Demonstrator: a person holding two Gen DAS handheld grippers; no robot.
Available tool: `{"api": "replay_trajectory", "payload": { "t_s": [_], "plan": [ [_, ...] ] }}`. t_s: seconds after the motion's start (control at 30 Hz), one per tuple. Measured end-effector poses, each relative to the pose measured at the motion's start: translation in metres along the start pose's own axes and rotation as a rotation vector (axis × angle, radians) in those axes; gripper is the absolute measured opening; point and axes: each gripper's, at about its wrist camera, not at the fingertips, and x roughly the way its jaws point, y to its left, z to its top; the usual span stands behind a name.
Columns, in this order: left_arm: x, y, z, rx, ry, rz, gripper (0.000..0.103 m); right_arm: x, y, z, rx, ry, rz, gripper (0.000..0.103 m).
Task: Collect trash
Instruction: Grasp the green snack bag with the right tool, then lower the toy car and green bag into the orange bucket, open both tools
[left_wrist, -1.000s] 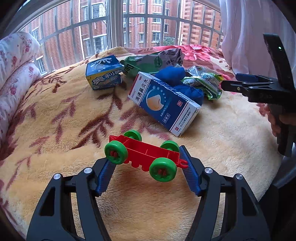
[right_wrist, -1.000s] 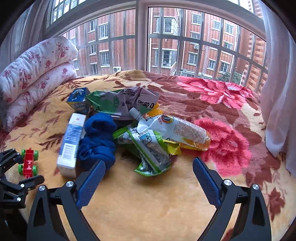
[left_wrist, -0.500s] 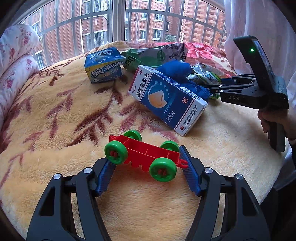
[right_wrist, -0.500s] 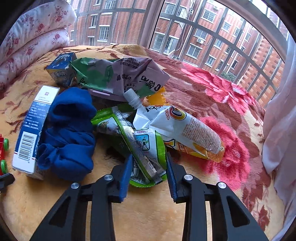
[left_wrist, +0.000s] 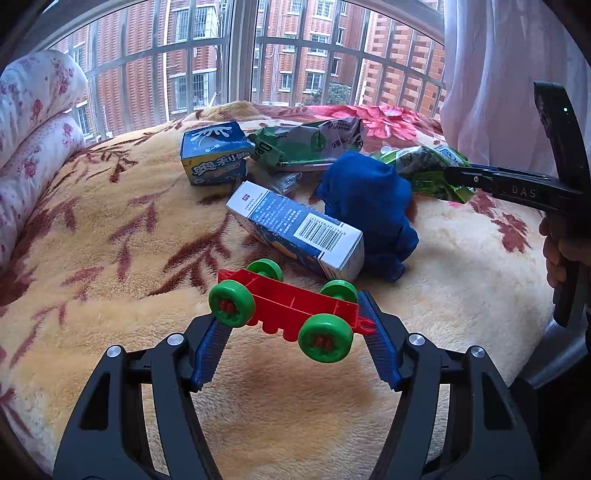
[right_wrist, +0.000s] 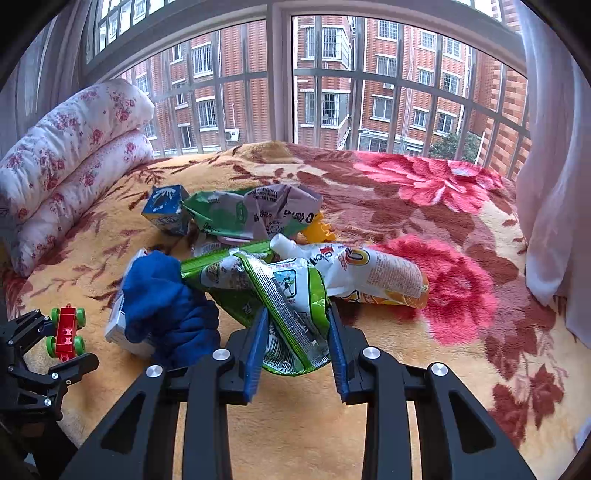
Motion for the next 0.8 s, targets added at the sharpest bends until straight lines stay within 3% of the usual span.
{"api": "replay_trajectory", "payload": {
  "t_s": [0.37,0.8],
  "plan": [
    [-0.033,-0.002,0.003,0.007,-0.056,0.013,0.065,-0.07,-0.001,0.007,0.086,-0.193,0.038,0.03],
    [-0.079,-0.01,-0.034,0.064,-0.07,-0.026,0.065,-0.151,0.054,-0.079,0.067,-0.24,0.098,0.03]
  ]
}}
